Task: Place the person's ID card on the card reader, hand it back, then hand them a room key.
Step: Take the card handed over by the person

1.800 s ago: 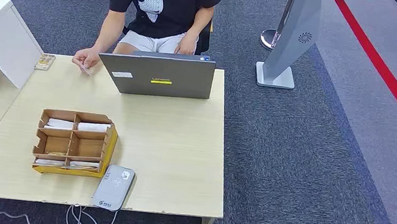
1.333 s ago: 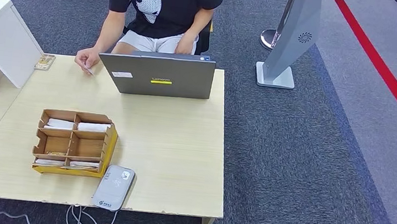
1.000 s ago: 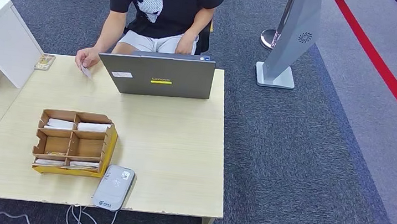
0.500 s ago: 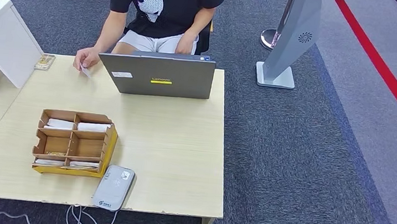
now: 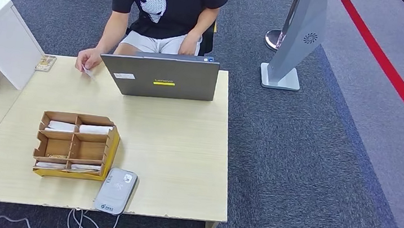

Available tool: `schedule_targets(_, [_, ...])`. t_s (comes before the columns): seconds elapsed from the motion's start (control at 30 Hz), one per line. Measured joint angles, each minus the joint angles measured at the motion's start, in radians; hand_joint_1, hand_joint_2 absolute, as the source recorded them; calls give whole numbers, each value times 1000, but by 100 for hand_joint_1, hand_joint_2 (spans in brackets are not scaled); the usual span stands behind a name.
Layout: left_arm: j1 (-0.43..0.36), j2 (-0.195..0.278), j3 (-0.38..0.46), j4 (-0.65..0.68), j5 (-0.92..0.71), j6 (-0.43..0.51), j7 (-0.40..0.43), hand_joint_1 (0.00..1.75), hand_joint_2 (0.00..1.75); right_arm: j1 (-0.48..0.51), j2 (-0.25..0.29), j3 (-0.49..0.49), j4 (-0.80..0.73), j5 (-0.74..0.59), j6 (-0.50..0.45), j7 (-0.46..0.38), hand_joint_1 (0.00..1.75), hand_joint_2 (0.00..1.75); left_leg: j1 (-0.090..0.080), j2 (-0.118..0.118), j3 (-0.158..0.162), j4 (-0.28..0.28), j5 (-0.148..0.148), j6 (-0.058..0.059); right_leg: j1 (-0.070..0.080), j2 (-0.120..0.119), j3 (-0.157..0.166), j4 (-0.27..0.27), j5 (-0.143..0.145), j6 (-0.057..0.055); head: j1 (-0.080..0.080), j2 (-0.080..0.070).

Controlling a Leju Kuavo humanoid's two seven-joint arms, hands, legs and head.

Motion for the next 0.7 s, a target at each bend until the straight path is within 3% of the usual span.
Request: schedule_targets(0.7, [225, -65, -237, -661, 161, 275, -94, 0, 175, -32, 17, -162, 4, 54, -13, -53, 0, 175, 1, 0, 0, 0, 0, 0, 1, 0, 0, 0, 0, 0, 0, 0])
